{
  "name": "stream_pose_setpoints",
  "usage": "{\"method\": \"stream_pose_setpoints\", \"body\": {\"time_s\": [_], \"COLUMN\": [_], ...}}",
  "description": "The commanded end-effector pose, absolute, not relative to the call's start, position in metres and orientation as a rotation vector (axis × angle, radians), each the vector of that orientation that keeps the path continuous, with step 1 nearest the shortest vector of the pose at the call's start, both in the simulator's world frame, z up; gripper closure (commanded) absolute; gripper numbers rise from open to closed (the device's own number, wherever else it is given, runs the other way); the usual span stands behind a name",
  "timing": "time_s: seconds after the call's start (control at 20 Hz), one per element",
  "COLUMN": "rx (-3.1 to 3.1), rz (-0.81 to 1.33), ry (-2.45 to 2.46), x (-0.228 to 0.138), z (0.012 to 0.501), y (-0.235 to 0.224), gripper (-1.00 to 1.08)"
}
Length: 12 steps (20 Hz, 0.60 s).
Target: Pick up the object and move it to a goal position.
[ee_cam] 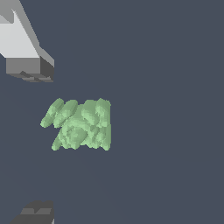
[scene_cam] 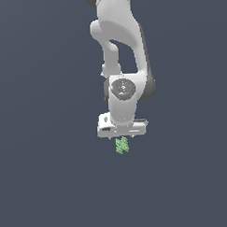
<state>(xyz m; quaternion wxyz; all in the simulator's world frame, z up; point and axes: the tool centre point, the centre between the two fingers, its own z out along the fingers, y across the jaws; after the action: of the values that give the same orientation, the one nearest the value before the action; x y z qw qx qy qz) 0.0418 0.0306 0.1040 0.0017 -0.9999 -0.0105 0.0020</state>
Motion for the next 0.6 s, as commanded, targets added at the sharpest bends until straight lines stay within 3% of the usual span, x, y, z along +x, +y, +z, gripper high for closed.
{"method": "stream_pose_setpoints", "body": {"time_s": [0.0,0.55], "rx": [-3.14,-3.141], "rz": [0.003,0.002], "ry": [-0.034,-0.036], "x": [0.047,0.05], "z": [0.096,0.084], "y": [0.033,0.036], "gripper": [-0.92,-0.92]}}
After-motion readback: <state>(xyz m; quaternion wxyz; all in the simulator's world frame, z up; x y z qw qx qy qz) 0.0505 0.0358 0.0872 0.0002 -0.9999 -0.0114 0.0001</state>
